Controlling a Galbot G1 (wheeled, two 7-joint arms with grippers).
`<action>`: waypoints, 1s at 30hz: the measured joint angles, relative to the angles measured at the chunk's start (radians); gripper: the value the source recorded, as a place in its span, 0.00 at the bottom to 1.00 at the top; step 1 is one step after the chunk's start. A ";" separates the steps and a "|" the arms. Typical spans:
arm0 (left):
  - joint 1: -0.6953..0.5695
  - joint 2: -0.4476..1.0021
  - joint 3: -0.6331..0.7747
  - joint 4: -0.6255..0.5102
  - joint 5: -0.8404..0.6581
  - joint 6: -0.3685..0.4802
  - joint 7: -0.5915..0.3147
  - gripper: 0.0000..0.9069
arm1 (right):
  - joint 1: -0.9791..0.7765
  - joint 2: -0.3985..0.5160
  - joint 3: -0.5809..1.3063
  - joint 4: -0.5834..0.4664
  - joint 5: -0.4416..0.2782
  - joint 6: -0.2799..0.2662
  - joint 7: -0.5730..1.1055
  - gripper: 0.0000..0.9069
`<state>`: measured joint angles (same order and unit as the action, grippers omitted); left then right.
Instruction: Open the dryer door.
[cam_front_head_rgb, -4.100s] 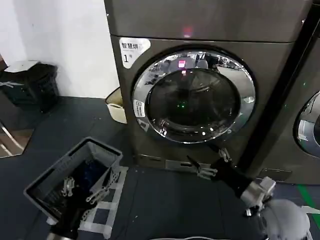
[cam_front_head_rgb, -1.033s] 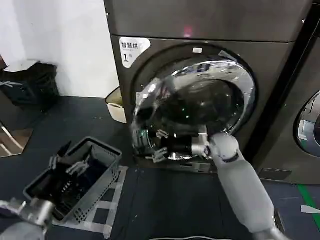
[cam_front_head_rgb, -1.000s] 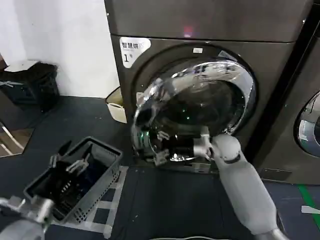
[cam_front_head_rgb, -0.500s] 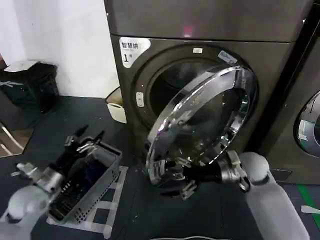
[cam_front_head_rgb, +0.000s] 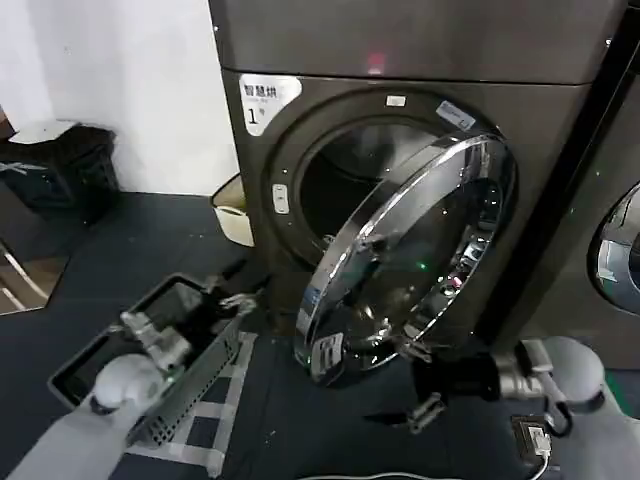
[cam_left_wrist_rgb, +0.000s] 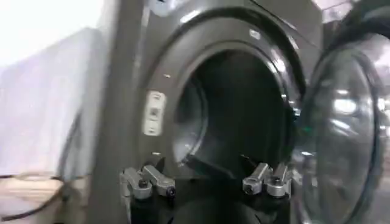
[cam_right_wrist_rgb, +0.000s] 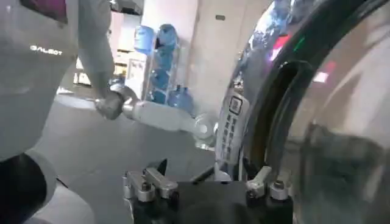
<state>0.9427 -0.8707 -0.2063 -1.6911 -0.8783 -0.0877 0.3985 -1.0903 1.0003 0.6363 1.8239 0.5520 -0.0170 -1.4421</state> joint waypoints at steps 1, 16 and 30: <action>-0.019 -0.005 0.020 0.004 0.000 0.001 0.000 1.00 | -0.021 0.009 0.033 -0.006 0.009 0.000 0.010 1.00; -0.177 -0.017 0.252 -0.029 0.023 0.000 0.028 1.00 | -0.162 0.089 0.557 -0.036 0.030 0.020 0.323 1.00; -0.251 -0.015 0.409 -0.100 -0.008 0.004 0.044 1.00 | -0.276 0.118 1.007 0.005 -0.005 -0.055 0.872 1.00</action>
<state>0.6921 -0.8859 0.2030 -1.7910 -0.8864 -0.0833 0.4423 -1.3665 1.1183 1.6434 1.8294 0.5475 -0.0725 -0.5700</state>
